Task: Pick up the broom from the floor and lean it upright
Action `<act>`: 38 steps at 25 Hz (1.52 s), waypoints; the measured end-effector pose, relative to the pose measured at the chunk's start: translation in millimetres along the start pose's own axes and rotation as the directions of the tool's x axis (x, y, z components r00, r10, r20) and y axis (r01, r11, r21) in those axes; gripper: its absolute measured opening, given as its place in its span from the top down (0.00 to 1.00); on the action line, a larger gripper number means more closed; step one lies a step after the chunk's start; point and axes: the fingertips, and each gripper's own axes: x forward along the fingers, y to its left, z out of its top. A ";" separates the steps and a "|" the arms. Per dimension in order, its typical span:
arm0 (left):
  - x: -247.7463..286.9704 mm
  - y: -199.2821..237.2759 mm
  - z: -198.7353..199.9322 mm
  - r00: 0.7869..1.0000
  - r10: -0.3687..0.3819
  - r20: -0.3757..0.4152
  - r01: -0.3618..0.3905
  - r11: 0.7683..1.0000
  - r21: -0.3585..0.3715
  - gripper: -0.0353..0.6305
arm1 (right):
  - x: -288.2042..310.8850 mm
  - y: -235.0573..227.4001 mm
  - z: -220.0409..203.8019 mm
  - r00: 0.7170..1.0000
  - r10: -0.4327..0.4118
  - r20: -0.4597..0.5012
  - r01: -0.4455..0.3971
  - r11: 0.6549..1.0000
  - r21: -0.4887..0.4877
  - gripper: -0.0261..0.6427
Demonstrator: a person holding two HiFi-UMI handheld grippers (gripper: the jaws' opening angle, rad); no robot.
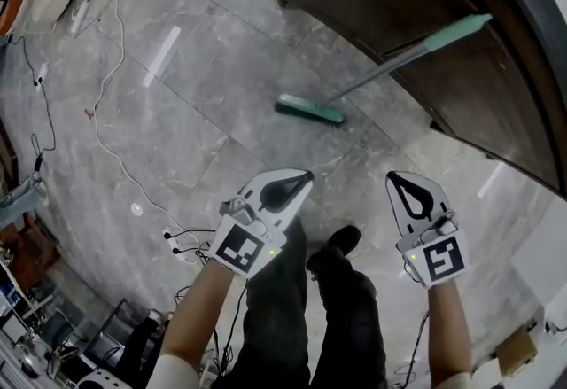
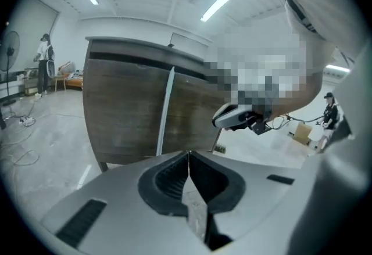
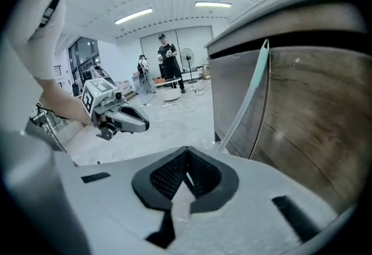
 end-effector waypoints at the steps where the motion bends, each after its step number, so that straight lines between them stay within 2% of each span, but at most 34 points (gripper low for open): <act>1: -11.6 -3.6 15.8 1.000 0.010 -0.001 -0.010 1.000 -0.006 0.93 | -11.4 6.7 10.4 1.000 0.002 -0.004 -0.002 1.000 -0.001 0.96; 8: -86.4 -49.8 100.8 0.998 0.060 -0.030 -0.062 0.995 -0.076 0.93 | -108.5 47.6 93.0 1.000 0.007 0.022 -0.007 1.000 -0.009 0.96; 12: -131.5 -83.2 176.2 0.999 0.034 -0.033 -0.040 0.975 -0.216 0.93 | -183.8 59.8 156.8 1.000 -0.015 0.008 0.015 1.000 -0.022 0.96; 13: -143.2 -90.3 199.9 0.999 0.036 -0.023 -0.040 0.972 -0.231 0.93 | -203.0 60.6 173.1 1.000 -0.026 0.011 0.026 0.999 -0.026 0.96; 17: -201.3 -125.3 286.5 0.997 0.077 -0.014 -0.078 0.979 -0.191 0.93 | -288.2 81.0 234.1 0.998 -0.053 0.022 0.054 0.998 -0.043 0.96; 20: -244.1 -160.3 331.4 0.993 0.109 -0.034 -0.114 0.978 -0.175 0.93 | -351.1 106.9 265.0 0.997 -0.073 0.021 0.074 0.996 -0.041 0.96; 23: -280.1 -189.6 356.8 0.982 0.163 -0.090 -0.173 0.979 -0.112 0.93 | -394.7 129.1 283.4 0.995 -0.093 0.034 0.094 0.995 -0.019 0.96; 25: -302.9 -209.4 374.9 0.981 0.175 -0.084 -0.183 0.979 -0.089 0.93 | -416.6 141.0 295.1 0.992 -0.117 0.050 0.118 0.993 -0.006 0.96; 30: -356.8 -240.7 408.7 0.987 0.159 0.028 -0.154 0.978 -0.143 0.93 | -453.9 168.7 329.4 0.974 -0.186 0.125 0.181 0.982 0.049 0.96; 38: -438.8 -258.1 407.7 0.989 0.120 0.085 -0.104 0.980 -0.168 0.93 | -480.9 245.4 345.2 0.951 -0.262 0.163 0.242 0.961 0.135 0.96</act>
